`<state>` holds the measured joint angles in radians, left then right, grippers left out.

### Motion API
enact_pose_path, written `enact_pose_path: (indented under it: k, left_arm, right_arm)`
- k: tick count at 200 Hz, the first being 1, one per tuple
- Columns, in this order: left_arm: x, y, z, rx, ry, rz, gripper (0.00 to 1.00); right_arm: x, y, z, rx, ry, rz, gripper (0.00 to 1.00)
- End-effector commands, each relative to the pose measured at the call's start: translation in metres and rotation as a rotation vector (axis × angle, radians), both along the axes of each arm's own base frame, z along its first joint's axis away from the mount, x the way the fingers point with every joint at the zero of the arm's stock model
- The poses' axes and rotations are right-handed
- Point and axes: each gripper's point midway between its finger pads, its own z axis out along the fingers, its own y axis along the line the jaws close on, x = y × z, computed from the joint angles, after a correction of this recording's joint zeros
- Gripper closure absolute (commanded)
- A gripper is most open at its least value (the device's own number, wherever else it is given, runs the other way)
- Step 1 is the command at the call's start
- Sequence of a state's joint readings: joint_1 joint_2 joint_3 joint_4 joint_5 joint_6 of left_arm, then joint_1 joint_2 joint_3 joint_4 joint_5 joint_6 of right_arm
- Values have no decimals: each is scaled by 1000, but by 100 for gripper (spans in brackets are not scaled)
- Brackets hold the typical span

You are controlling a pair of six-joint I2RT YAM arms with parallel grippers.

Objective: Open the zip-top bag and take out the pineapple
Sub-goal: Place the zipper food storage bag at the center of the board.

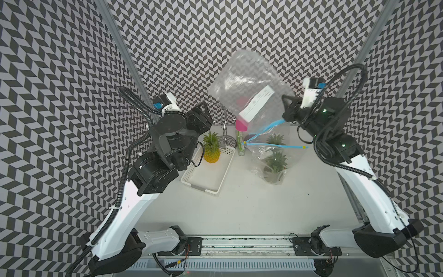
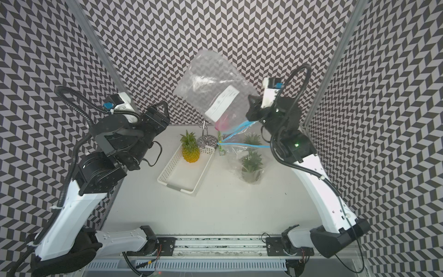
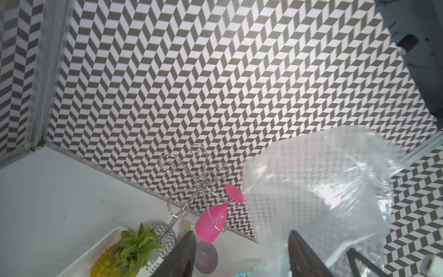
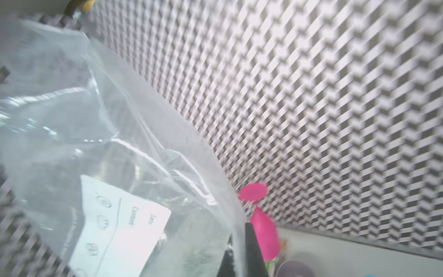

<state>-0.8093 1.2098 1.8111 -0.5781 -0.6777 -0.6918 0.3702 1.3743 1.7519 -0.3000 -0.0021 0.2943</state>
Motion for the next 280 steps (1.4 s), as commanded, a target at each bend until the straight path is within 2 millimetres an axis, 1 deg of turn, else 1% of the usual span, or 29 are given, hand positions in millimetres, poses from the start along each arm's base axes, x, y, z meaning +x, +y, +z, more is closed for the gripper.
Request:
enact_pose_path:
  k: [1, 13, 22, 27, 38, 50, 61, 71, 77, 101, 118, 134, 142, 148, 162, 166, 179, 180, 186, 190, 193, 202, 221, 234, 240, 243, 262, 271, 280]
  left_arm:
    - [15, -39, -20, 63, 6, -64, 44]
    - [19, -63, -35, 83, 23, -139, 45]
    - [23, -82, -50, 107, 49, -198, 44]
    - [25, -92, -59, 117, 64, -234, 44]
    - [27, -114, -79, 132, 104, -312, 44]
    - [28, -134, -100, 141, 142, -392, 43]
    - [27, -145, -119, 144, 182, -440, 43]
    - [27, -150, -133, 143, 214, -462, 43]
    - [26, -152, -138, 142, 224, -477, 43]
    - [22, -151, -146, 142, 244, -492, 43]
    - [20, -149, -148, 141, 251, -490, 43]
    - [20, -147, -152, 138, 266, -487, 43]
    - [21, -146, -154, 136, 275, -485, 43]
    - [21, -146, -155, 133, 278, -486, 43]
    - [23, -146, -159, 120, 296, -486, 42]
    - [24, -145, -160, 113, 304, -487, 41]
    - [28, -144, -167, 87, 343, -488, 40]
    - [29, -144, -169, 84, 348, -487, 40]
    - [32, -142, -175, 64, 378, -485, 39]
    - [34, -140, -179, 47, 400, -486, 39]
    - [35, -139, -182, 34, 417, -487, 38]
    - [41, -136, -193, -19, 475, -487, 38]
    - [49, -129, -203, -105, 542, -465, 38]
    - [55, -123, -206, -152, 585, -432, 38]
    - [58, -122, -207, -173, 610, -418, 38]
    - [59, -121, -209, -183, 624, -413, 38]
    - [64, -125, -212, -236, 697, -394, 42]
    - [64, -128, -213, -261, 729, -393, 43]
    - [62, -133, -215, -295, 775, -397, 44]
  right_arm:
    - [38, -41, 0, 192, 53, -93, 100]
    - [61, -63, -6, 272, 75, -130, 100]
    - [80, -76, -18, 323, 104, -156, 100]
    - [91, -84, -27, 344, 129, -173, 100]
    - [114, -101, -53, 387, 188, -210, 100]
    - [136, -120, -87, 421, 253, -246, 100]
    - [150, -135, -120, 458, 311, -256, 100]
    - [160, -144, -149, 476, 347, -231, 100]
    - [163, -150, -168, 491, 377, -239, 100]
    - [172, -164, -235, 477, 506, -268, 100]
    - [172, -166, -275, 454, 576, -272, 100]
    - [173, -162, -311, 439, 659, -247, 100]
    - [174, -159, -325, 428, 702, -229, 96]
    - [174, -158, -335, 416, 735, -220, 90]
    - [176, -158, -345, 374, 789, -215, 73]
    - [176, -159, -346, 358, 798, -223, 67]
    - [175, -164, -335, 323, 780, -252, 56]
    - [174, -165, -331, 318, 770, -258, 54]
    - [172, -166, -321, 300, 748, -273, 50]
    - [171, -167, -309, 276, 721, -289, 47]
    - [169, -166, -304, 266, 712, -295, 45]
    - [165, -165, -275, 207, 654, -334, 40]
    - [147, -157, -216, 125, 531, -396, 35]
    - [127, -144, -181, 101, 449, -405, 34]
    - [119, -136, -170, 91, 421, -403, 34]
    - [112, -133, -162, 88, 398, -399, 34]
    - [75, -98, -121, 34, 249, -354, 38]
    - [55, -81, -108, -2, 182, -325, 39]
    - [36, -64, -105, -38, 151, -291, 40]
